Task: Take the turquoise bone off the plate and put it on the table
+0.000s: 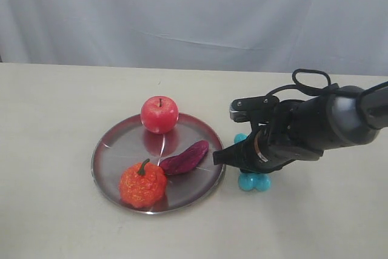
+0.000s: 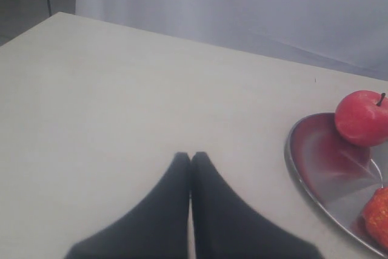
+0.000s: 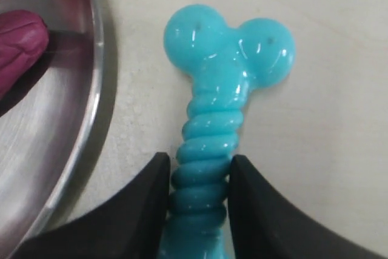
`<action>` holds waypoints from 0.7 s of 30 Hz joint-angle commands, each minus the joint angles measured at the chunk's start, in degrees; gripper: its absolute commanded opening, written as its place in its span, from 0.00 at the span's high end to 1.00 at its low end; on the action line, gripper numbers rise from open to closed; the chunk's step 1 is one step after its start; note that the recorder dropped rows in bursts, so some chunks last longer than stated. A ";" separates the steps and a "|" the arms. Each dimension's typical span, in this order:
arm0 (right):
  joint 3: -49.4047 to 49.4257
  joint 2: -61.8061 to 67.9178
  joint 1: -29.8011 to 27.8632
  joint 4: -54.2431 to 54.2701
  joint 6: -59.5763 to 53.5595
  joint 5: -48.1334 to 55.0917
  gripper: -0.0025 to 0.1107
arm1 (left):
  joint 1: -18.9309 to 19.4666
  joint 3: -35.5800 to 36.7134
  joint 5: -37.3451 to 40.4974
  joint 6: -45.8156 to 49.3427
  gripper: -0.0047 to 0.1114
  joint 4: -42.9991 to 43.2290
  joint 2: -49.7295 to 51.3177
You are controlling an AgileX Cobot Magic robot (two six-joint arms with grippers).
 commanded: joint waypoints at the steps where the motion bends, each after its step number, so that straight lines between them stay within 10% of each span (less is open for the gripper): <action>1: -0.37 0.05 -0.33 0.17 0.32 0.63 0.57 | 0.26 0.15 -0.31 -0.11 0.96 0.36 -0.07; 5: -0.37 -0.77 -0.33 1.84 0.32 1.06 0.41 | 0.26 0.15 -0.31 -0.11 0.96 0.36 -0.07; 21: -0.47 -35.66 6.45 4.54 -11.32 31.65 0.40 | 0.26 0.15 -0.31 -0.11 0.96 0.36 -0.07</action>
